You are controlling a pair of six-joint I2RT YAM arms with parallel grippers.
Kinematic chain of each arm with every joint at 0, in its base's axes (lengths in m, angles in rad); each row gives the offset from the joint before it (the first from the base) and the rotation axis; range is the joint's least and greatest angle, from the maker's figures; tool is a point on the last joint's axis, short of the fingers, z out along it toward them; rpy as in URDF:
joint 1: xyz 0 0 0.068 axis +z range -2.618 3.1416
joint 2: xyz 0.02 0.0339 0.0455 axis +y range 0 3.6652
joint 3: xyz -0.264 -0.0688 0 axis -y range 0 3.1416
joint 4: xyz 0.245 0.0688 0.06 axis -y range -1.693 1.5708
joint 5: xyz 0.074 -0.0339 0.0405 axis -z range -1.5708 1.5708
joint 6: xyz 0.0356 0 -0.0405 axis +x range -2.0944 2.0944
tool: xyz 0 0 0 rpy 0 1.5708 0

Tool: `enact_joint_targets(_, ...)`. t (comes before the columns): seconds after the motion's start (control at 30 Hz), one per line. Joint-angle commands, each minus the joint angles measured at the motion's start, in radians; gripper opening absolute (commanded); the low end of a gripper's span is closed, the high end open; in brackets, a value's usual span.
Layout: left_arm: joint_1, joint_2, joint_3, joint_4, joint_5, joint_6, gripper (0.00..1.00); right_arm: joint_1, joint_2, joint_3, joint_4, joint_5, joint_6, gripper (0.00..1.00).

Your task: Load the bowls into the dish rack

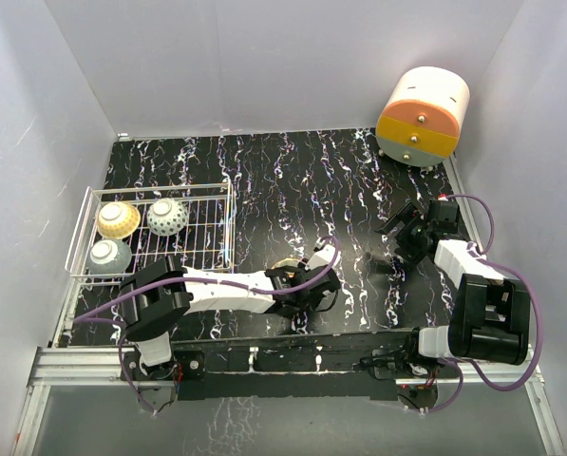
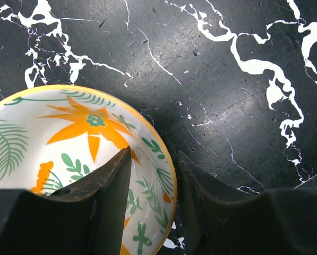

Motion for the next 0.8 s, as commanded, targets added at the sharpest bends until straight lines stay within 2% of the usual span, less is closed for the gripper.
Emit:
enact_joint_targets(0.0, -0.003, -0.021, 0.011, -0.009, -0.018, -0.005, 0.34, -0.004, -0.009, -0.003, 0.034, 0.01, -0.017, 0.9)
enact_joint_targets(0.13, -0.003, -0.026, 0.013, -0.009, -0.015, -0.008, 0.21, -0.003, -0.012, -0.006, 0.034, 0.012, -0.017, 0.9)
enact_joint_targets(0.27, -0.003, -0.048, 0.016, -0.016, -0.019, -0.007, 0.15, -0.004, -0.008, -0.006, 0.036, 0.01, -0.016, 0.9)
enact_joint_targets(0.33, -0.003, -0.056, 0.019, -0.017, -0.021, -0.006, 0.16, -0.003, -0.008, -0.006, 0.036, 0.009, -0.015, 0.9)
enact_joint_targets(0.43, -0.003, -0.064, 0.019, -0.013, -0.015, -0.005, 0.26, -0.004, -0.009, -0.007, 0.036, 0.007, -0.016, 0.9)
enact_joint_targets(0.77, -0.004, -0.069, 0.02, -0.003, -0.005, -0.006, 0.25, -0.003, -0.012, -0.012, 0.037, 0.007, -0.018, 0.9)
